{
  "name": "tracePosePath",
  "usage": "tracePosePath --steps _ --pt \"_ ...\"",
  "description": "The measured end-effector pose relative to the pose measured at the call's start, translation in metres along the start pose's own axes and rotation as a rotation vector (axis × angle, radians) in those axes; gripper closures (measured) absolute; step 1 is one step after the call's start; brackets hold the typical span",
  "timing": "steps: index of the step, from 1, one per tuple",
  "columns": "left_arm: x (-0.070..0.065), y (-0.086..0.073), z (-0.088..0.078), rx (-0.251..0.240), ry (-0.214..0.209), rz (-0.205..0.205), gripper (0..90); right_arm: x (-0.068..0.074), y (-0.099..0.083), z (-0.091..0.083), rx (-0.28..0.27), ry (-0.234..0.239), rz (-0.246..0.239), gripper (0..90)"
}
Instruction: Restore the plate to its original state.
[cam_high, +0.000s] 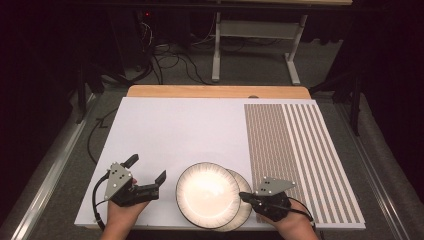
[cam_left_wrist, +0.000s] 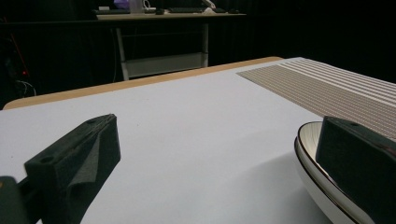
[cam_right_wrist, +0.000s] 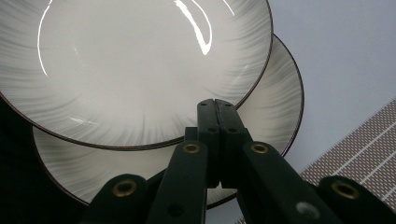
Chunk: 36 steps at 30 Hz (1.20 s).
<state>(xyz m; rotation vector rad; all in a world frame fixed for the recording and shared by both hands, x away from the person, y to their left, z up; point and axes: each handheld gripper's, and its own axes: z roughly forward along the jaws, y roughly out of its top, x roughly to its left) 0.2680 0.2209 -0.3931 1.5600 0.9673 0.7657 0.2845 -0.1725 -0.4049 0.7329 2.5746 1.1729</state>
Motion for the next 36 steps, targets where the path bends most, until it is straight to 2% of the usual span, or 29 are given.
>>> tracePosePath --steps 26,31,36 --pt "0.0 0.0 0.0 0.0 -0.001 -0.004 0.6 -0.002 -0.002 -0.003 -0.001 -0.006 -0.01 90.0" --pt "0.0 0.0 0.0 0.001 -0.001 -0.003 0.6 -0.007 -0.003 -0.01 -0.015 -0.02 0.016 90.0" --pt "0.0 0.0 0.0 -0.001 -0.002 0.0 0.6 -0.01 -0.005 -0.014 -0.02 -0.033 0.02 90.0"
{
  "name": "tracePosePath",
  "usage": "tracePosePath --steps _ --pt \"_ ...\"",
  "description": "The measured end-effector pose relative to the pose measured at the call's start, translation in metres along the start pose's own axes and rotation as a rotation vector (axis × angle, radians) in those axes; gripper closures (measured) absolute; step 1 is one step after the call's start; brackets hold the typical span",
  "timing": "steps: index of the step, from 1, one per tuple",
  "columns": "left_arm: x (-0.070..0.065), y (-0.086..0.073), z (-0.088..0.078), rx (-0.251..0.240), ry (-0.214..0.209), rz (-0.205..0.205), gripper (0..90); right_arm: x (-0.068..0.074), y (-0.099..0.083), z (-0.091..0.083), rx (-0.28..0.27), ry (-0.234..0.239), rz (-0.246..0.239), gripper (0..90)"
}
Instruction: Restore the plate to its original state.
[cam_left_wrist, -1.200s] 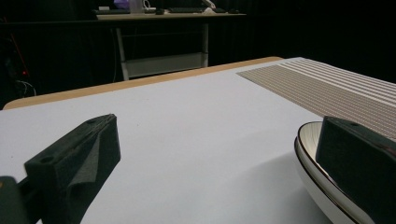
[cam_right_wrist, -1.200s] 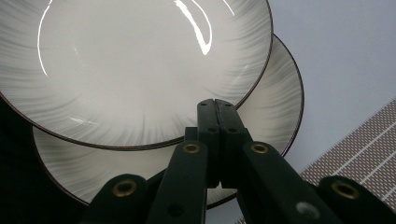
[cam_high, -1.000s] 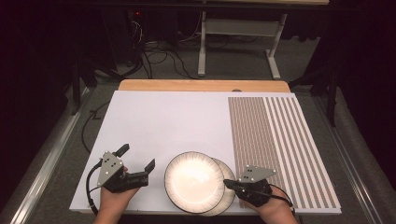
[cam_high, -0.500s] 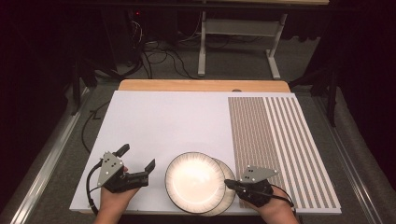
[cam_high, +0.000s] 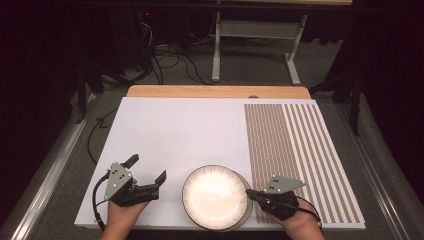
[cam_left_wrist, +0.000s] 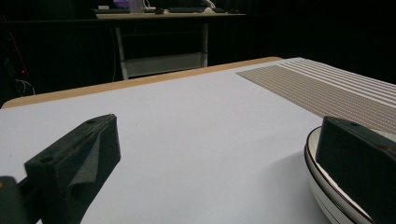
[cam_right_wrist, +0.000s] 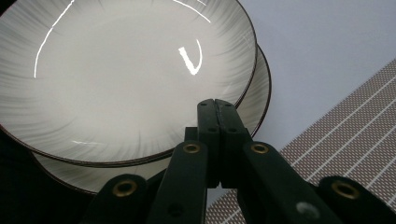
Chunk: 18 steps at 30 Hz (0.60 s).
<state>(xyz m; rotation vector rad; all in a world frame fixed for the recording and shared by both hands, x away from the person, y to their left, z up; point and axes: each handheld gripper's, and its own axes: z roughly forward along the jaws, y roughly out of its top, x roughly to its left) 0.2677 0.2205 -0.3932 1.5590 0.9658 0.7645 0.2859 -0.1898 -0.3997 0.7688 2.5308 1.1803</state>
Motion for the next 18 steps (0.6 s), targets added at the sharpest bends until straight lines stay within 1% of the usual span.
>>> tracePosePath --steps 7,11,12,15,16,17,18 --pt "0.0 0.0 0.0 0.001 0.0 -0.002 0.6 -0.002 0.0 -0.003 -0.008 -0.007 0.007 90.0" --pt "0.0 0.0 0.0 0.0 0.0 -0.005 0.6 -0.004 -0.001 -0.006 -0.009 -0.019 0.011 90.0" --pt "0.0 0.0 -0.001 0.001 -0.001 -0.005 0.6 -0.006 -0.002 -0.009 -0.018 -0.024 0.016 90.0" --pt "0.0 0.0 0.0 0.003 -0.003 -0.003 0.6 -0.007 -0.002 -0.012 -0.024 -0.013 0.026 90.0" --pt "0.0 0.0 0.0 0.005 -0.004 -0.004 0.6 -0.007 -0.001 -0.014 -0.033 -0.03 0.023 90.0" --pt "0.0 -0.001 0.0 0.007 -0.005 -0.003 0.6 -0.007 -0.001 -0.014 -0.033 -0.03 0.023 90.0" --pt "0.0 -0.001 0.001 0.011 -0.007 -0.003 0.6 -0.01 -0.001 -0.017 -0.043 -0.047 0.03 90.0"
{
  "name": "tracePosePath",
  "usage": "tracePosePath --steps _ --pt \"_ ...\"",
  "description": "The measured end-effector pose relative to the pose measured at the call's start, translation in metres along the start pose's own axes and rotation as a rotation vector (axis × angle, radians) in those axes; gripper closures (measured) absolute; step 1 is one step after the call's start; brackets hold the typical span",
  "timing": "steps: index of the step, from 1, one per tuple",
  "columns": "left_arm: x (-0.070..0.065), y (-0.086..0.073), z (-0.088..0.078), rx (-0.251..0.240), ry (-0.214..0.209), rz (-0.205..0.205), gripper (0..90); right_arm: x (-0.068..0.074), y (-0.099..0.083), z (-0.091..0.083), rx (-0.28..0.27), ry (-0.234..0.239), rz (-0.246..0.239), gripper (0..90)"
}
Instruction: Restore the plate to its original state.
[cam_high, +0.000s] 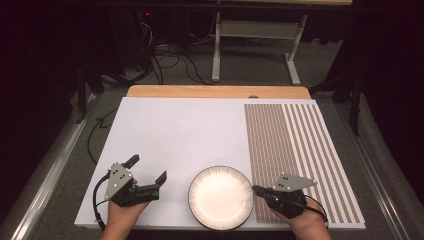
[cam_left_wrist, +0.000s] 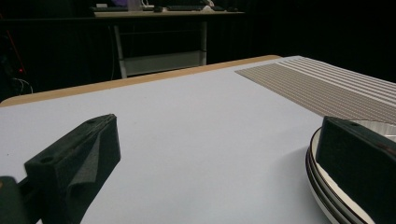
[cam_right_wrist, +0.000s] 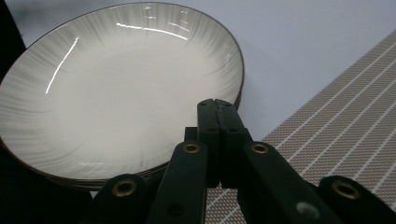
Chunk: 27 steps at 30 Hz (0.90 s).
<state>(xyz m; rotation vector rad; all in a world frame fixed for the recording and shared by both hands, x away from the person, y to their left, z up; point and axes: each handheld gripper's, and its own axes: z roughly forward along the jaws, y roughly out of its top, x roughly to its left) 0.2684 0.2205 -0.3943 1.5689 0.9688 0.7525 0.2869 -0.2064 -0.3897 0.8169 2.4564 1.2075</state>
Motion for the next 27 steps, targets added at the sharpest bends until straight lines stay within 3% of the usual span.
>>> tracePosePath --steps 3,9,12,13,14,15,16,17,20,21,27 --pt "0.0 0.0 0.001 0.004 -0.005 -0.011 0.6 -0.005 0.0 -0.004 -0.016 -0.023 0.016 87.7" --pt "-0.002 -0.001 0.002 0.024 -0.018 0.005 0.6 -0.021 -0.004 -0.016 -0.076 -0.107 0.079 72.8" --pt "-0.003 -0.001 0.002 0.036 -0.02 0.011 0.6 -0.027 -0.005 -0.025 -0.151 -0.13 0.12 61.8" --pt "-0.003 -0.001 0.002 0.037 -0.022 0.009 0.6 -0.029 -0.005 -0.031 -0.191 -0.153 0.138 53.5" --pt "-0.003 0.0 0.002 0.038 -0.023 0.01 0.6 -0.029 -0.005 -0.031 -0.191 -0.153 0.138 53.5" --pt "-0.003 0.0 0.002 0.038 -0.023 0.014 0.6 -0.03 -0.005 -0.035 -0.218 -0.177 0.137 42.9" --pt "-0.004 0.0 0.001 0.038 -0.021 0.019 0.6 -0.03 -0.005 -0.035 -0.218 -0.177 0.137 42.9" --pt "-0.004 0.0 0.001 0.038 -0.02 0.019 0.5 -0.03 -0.005 -0.035 -0.228 -0.19 0.131 37.0" --pt "-0.004 0.0 0.001 0.036 -0.023 0.014 0.6 -0.03 -0.004 -0.035 -0.26 -0.239 0.141 4.8" --pt "-0.005 0.001 0.001 0.034 -0.027 0.01 0.6 -0.031 -0.003 -0.032 -0.267 -0.245 0.142 0.3" --pt "-0.006 -0.001 0.004 0.039 -0.041 0.005 0.4 -0.031 -0.003 -0.031 -0.295 -0.238 0.137 0.2"
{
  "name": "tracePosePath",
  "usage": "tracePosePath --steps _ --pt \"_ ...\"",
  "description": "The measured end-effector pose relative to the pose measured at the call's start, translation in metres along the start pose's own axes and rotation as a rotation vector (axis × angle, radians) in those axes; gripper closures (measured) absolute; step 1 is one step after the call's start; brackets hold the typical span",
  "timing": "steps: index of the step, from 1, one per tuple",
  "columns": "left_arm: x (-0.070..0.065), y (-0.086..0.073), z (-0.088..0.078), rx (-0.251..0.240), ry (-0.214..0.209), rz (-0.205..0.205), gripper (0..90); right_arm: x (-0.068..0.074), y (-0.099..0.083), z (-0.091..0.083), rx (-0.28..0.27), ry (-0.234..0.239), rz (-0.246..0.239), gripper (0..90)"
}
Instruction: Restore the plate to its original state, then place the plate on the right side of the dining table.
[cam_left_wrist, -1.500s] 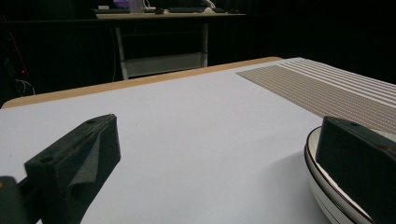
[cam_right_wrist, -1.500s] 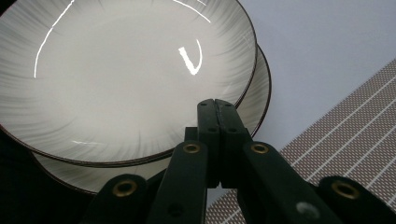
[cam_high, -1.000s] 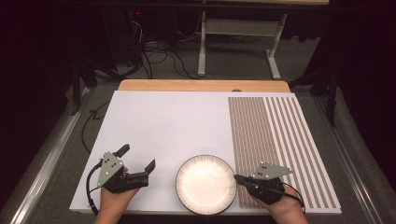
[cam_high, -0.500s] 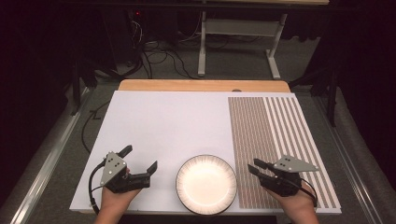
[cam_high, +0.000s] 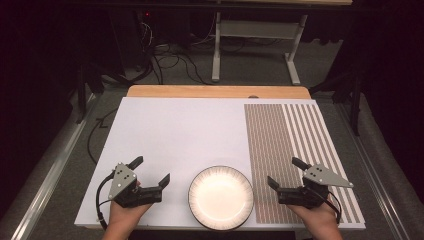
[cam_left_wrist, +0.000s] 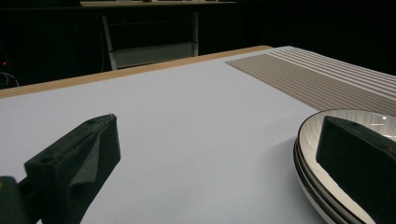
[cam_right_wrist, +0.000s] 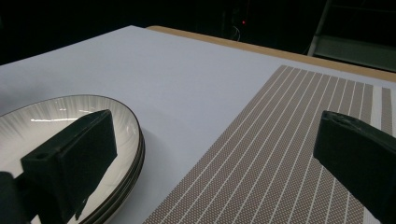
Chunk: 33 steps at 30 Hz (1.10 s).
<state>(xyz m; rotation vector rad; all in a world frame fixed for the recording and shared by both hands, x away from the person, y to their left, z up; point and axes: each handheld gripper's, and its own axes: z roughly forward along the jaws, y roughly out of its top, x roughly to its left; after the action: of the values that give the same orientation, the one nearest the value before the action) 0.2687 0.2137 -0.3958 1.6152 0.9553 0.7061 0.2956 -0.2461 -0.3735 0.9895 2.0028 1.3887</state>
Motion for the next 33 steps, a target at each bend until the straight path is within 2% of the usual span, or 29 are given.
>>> tracePosePath --steps 5,7,11,12,15,18,19,20,21,24,25,28,29,31,33 --pt "0.0 0.003 -0.001 -0.009 -0.002 0.022 0.2 -0.002 0.002 0.0 -0.006 0.004 -0.006 0.3" --pt "0.001 0.004 0.0 -0.017 0.001 0.011 0.3 -0.003 0.001 -0.001 -0.011 0.01 -0.022 0.4" --pt "-0.001 0.002 0.0 -0.006 -0.002 0.005 0.2 -0.003 0.002 -0.002 -0.01 0.026 -0.01 4.4" --pt "0.0 0.002 0.0 -0.007 -0.002 0.006 0.2 -0.003 0.002 -0.001 -0.003 0.031 -0.013 7.3" --pt "0.001 0.002 -0.001 -0.008 -0.005 0.004 0.2 0.0 0.004 0.0 0.022 0.034 -0.06 18.5" --pt "0.001 0.002 -0.002 -0.007 -0.007 -0.001 0.2 0.003 0.004 -0.001 0.032 0.047 -0.061 23.4" --pt "0.0 0.002 -0.002 -0.009 -0.008 -0.001 0.2 0.005 0.004 -0.001 0.04 0.065 -0.065 31.5" --pt "0.0 0.002 -0.002 -0.009 -0.008 -0.001 0.2 0.005 0.004 -0.001 0.04 0.065 -0.065 31.5" --pt "-0.002 0.003 -0.003 -0.013 -0.011 0.001 0.2 0.007 0.005 -0.001 0.052 0.083 -0.061 38.1" --pt "-0.004 0.004 -0.003 -0.012 -0.013 0.017 0.2 0.008 0.005 -0.001 0.069 0.107 -0.068 42.0" --pt "-0.006 0.004 -0.003 -0.013 -0.014 0.024 0.2 0.012 0.004 -0.001 0.085 0.111 -0.096 43.3" --pt "-0.008 0.006 -0.002 -0.015 -0.018 0.029 0.2 0.015 0.002 -0.001 0.091 0.122 -0.119 46.9" --pt "-0.009 0.005 -0.002 -0.013 -0.02 0.029 0.2 0.018 0.001 0.0 0.095 0.139 -0.136 54.5" --pt "-0.008 0.005 -0.001 -0.014 -0.02 0.026 0.2 0.019 0.0 0.001 0.109 0.144 -0.134 57.3" --pt "-0.008 0.006 -0.001 -0.012 -0.018 0.027 0.2 0.02 -0.002 0.003 0.143 0.176 -0.135 70.4"
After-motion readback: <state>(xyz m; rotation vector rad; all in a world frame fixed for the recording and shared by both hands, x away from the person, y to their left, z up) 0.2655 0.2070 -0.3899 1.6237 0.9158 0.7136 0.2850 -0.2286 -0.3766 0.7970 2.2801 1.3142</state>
